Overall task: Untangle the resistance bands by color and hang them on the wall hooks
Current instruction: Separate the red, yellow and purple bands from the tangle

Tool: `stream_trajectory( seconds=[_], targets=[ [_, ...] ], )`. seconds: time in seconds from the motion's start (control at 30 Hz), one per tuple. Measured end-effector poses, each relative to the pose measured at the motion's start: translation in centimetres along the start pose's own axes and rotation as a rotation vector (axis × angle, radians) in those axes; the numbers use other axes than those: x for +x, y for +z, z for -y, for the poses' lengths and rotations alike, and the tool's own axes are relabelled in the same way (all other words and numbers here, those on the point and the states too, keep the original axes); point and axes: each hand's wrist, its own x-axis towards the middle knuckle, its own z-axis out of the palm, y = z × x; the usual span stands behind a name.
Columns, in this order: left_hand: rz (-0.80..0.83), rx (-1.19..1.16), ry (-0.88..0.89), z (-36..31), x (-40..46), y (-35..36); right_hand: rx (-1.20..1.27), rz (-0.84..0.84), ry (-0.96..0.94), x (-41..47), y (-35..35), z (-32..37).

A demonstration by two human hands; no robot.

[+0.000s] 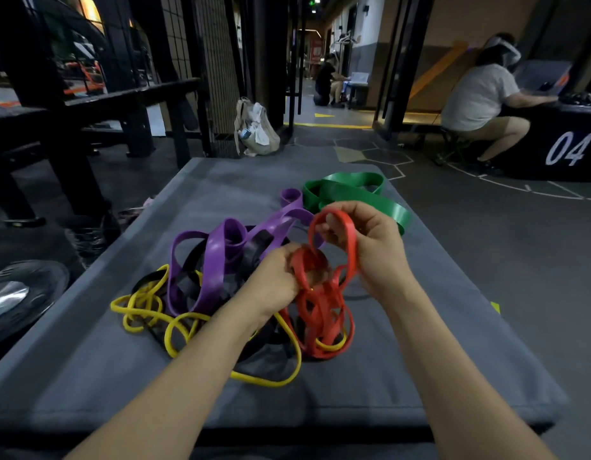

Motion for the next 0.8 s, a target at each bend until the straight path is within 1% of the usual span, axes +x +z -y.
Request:
stream_trajectory(
  seconds=[0.07, 0.1, 0.17, 0.2, 0.23, 0.27, 0.3, 0.37, 0.4, 0.43, 0.5, 0.57, 0.7, 0.77, 0.8],
  targets=[
    [-0.081, -0.051, -0.006, -0.2, 0.4, -0.6, -0.148, -0.004, 0.072, -0.2, -1.0, -0.5],
    [-0.12, -0.104, -0.015, -0.4, 0.5, -0.9, -0.27, 0.044, 0.145, -0.4, -1.5, -0.8],
    [-0.182, -0.28, -0.038, -0.9, 0.8, -1.5, -0.498, 0.258, 0.3, -1.3, -2.2, -1.7],
    [-0.208, -0.37, -0.061, -1.2, 0.8, -1.8, -0.61, 0.372, 0.334, -1.7, -2.4, -2.2],
    [-0.231, -0.445, -0.091, -1.4, 0.9, -2.0, -0.738, 0.455, 0.321, -1.9, -2.5, -2.8],
    [-0.247, -0.509, -0.116, -1.6, 0.9, -2.3, -0.873, 0.497, 0.273, -2.0, -2.5, -3.3],
    [-0.261, -0.552, -0.126, -1.7, 0.9, -2.5, -0.986, 0.494, 0.221, -1.9, -2.6, -3.8],
    [-0.28, -0.565, -0.113, -1.8, 0.9, -2.8, -1.107, 0.405, 0.174, -1.5, -2.8, -3.7],
    [-0.291, -0.543, -0.103, -1.7, 0.9, -2.9, -1.107, 0.341, 0.167, -1.3, -2.9, -3.4],
    [-0.3, -0.501, -0.095, -1.6, 0.9, -2.9, -1.041, 0.269, 0.164, -1.1, -3.0, -3.1],
    [-0.298, -0.387, -0.093, -0.9, 0.9, -2.8, -0.72, 0.137, 0.163, -0.9, -2.6, -1.9],
    [-0.209, -0.32, -0.094, -0.3, 0.7, -2.2, -0.433, 0.05, 0.14, -0.9, -1.7, -0.6],
    [0.054, -0.202, -0.047, 0.1, 0.2, -0.6, -0.191, -0.079, 0.063, -0.1, -0.5, 0.0],
    [0.092, -0.13, -0.027, 0.1, 0.2, 0.0, -0.073, -0.118, 0.05, 0.3, -0.4, 0.2],
    [0.065, -0.091, -0.014, 0.1, 0.2, 0.2, -0.031, -0.132, 0.053, 0.4, -0.4, 0.3]
  ],
)
